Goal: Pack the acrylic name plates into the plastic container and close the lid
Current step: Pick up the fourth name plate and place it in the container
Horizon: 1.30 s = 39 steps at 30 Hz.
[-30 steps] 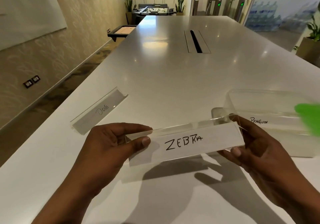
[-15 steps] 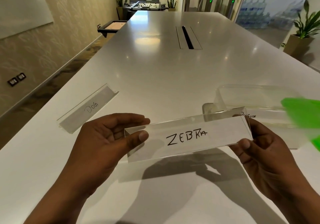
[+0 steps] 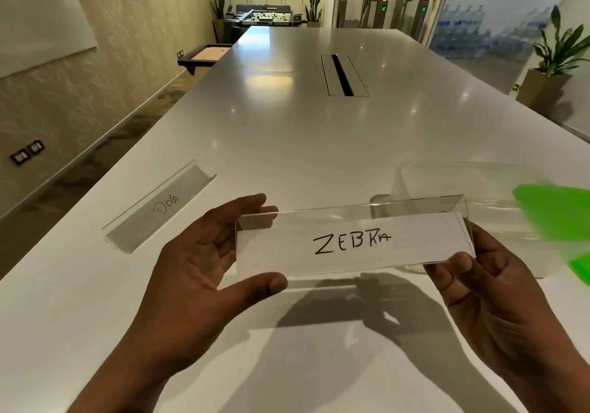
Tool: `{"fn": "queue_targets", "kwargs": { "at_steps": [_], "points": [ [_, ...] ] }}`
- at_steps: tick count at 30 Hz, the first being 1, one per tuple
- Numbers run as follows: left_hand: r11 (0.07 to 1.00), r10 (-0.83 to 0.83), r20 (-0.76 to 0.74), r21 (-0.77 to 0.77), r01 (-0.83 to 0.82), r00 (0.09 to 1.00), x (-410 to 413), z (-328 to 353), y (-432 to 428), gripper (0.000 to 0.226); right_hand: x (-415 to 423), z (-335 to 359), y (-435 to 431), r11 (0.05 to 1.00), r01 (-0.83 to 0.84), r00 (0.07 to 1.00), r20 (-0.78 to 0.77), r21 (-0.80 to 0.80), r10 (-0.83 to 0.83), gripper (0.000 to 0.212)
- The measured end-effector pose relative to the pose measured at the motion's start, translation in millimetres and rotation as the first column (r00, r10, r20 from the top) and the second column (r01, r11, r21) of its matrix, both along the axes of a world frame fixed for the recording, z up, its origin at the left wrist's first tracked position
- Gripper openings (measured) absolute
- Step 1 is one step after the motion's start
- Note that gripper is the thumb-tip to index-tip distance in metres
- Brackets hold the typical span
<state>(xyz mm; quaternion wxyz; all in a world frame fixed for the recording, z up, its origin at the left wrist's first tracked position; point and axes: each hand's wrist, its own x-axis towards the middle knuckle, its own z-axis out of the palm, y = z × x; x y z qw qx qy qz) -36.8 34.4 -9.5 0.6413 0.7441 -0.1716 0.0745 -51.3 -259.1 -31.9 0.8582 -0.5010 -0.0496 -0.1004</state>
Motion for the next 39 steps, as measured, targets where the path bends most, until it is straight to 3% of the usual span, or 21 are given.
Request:
{"fn": "queue_targets", "kwargs": {
  "at_steps": [3,6,8,20,27,33,39],
  "points": [
    [1.0,0.025,0.029,-0.009,-0.025,0.999,-1,1,-1,0.074,0,2,1,1.0,-0.025,1.0,0.011,0.016,0.025,0.032],
    [0.999,0.03,0.068,-0.035,-0.028,0.997,-2,4,-2,0.071,0,7,2,0.998,-0.061,0.998,-0.004,0.01,0.061,0.063],
    [0.998,0.035,0.085,-0.048,-0.031,0.996,-4,6,-3,0.068,0,7,1,0.999,-0.045,0.999,-0.025,0.003,0.045,0.072],
    [0.998,0.057,0.111,-0.031,-0.054,0.992,-4,10,-5,0.063,-1,9,2,0.998,-0.059,0.998,-0.037,0.023,0.06,0.062],
    [0.999,0.041,0.131,0.003,-0.042,0.991,-4,11,-4,0.069,0,8,1,0.999,-0.046,0.997,-0.056,0.016,0.047,0.077],
    [0.998,0.06,0.145,-0.015,-0.058,0.988,-3,7,-5,0.066,-1,6,3,0.998,-0.058,0.997,-0.045,0.027,0.059,0.067],
    [0.998,0.069,0.142,-0.021,-0.067,0.987,-3,7,-4,0.065,0,3,-6,0.994,-0.087,0.993,-0.084,-0.069,0.081,0.085]
  ]
}}
